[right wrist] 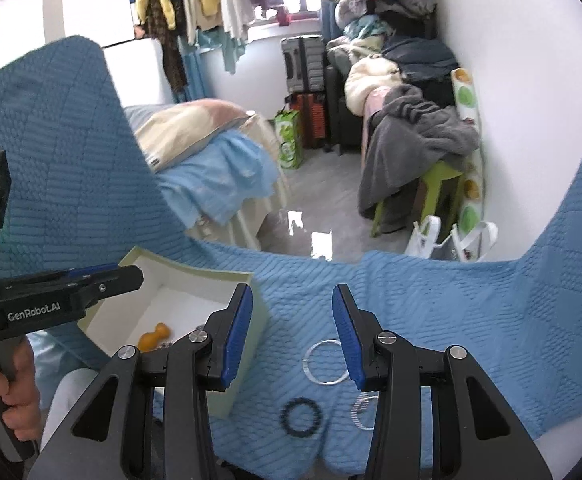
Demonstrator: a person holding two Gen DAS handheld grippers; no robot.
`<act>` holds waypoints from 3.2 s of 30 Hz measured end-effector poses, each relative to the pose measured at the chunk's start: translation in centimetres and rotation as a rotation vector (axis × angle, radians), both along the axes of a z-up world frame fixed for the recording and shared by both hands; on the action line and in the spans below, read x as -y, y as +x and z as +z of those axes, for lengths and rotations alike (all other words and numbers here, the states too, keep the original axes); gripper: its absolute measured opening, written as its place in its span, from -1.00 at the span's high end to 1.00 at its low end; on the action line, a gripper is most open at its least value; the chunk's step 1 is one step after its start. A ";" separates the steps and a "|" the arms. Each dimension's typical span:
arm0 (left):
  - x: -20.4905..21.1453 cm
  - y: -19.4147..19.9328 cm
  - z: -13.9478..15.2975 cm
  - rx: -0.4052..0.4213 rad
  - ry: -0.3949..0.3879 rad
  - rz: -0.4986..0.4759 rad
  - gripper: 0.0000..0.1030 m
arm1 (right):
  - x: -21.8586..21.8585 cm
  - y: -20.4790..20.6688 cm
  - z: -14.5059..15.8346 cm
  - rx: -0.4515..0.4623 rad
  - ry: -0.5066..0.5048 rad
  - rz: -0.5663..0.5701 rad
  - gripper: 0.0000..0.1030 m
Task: Organize jewelry
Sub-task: 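Move both tools back over the remaining jewelry, then close the left tool on the black coil bracelet while the right tool grips the silver ball chain, then lift the coil bracelet with the left tool while the right tool lifts the ball chain with pink keychain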
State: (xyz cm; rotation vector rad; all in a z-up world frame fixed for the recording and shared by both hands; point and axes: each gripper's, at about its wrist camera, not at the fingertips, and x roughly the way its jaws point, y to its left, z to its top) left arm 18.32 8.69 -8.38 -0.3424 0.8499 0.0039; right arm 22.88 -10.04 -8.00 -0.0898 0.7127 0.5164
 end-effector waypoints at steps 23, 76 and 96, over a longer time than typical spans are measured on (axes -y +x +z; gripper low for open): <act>11.0 0.2 -6.5 -0.030 -0.092 -0.150 0.24 | 9.6 0.4 -7.1 -0.087 -0.035 -0.068 0.61; 13.7 1.7 -18.6 -0.260 -0.015 -0.233 0.69 | 5.2 5.1 -18.8 -0.293 -0.118 0.105 0.96; 13.1 1.2 -16.0 -0.201 -0.063 -0.226 0.84 | 8.9 4.7 -17.2 -0.332 0.016 0.027 0.97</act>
